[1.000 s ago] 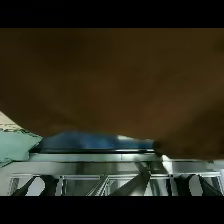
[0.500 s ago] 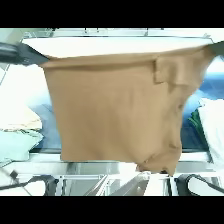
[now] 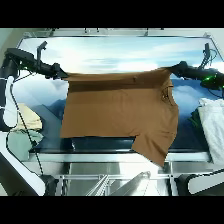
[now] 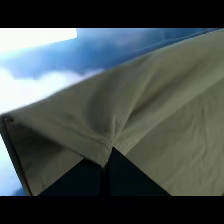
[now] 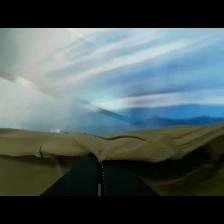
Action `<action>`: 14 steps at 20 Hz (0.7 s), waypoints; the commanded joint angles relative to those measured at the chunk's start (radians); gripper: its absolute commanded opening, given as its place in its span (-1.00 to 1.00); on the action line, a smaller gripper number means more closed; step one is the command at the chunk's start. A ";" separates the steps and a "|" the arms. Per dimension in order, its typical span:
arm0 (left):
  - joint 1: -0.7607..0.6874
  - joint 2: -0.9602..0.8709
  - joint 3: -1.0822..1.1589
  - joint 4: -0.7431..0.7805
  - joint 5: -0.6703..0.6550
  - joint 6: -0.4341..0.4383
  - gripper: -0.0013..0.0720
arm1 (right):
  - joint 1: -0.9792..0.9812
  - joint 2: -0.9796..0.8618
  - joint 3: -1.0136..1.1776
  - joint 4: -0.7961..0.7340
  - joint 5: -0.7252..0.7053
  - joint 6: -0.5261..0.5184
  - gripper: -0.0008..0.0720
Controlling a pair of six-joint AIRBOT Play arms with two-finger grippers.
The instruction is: Fold the shirts.
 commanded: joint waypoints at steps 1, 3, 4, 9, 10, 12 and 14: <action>0.007 -0.038 -0.062 0.007 0.047 -0.009 -0.88 | 0.001 -0.035 -0.015 -0.139 0.074 0.002 -0.93; 0.011 -0.037 -0.121 0.008 0.089 -0.009 -0.88 | -0.013 -0.035 -0.040 -0.224 0.103 0.042 -0.93; 0.017 -0.038 -0.144 0.008 0.104 -0.009 -0.90 | -0.019 -0.035 -0.056 -0.243 0.137 0.043 -0.93; 0.023 -0.038 -0.211 0.008 0.131 -0.021 -0.90 | -0.036 0.005 -0.151 -0.382 0.184 0.105 -0.93; 0.015 -0.038 -0.217 0.008 0.127 -0.021 -0.90 | -0.038 0.014 -0.168 -0.407 0.183 0.119 -0.93; 0.003 -0.038 -0.221 0.008 0.120 -0.021 -0.90 | -0.037 0.016 -0.188 -0.412 0.184 0.130 -0.93; -0.006 -0.038 -0.218 0.007 0.127 -0.023 -0.89 | -0.037 0.017 -0.190 -0.413 0.192 0.157 -0.88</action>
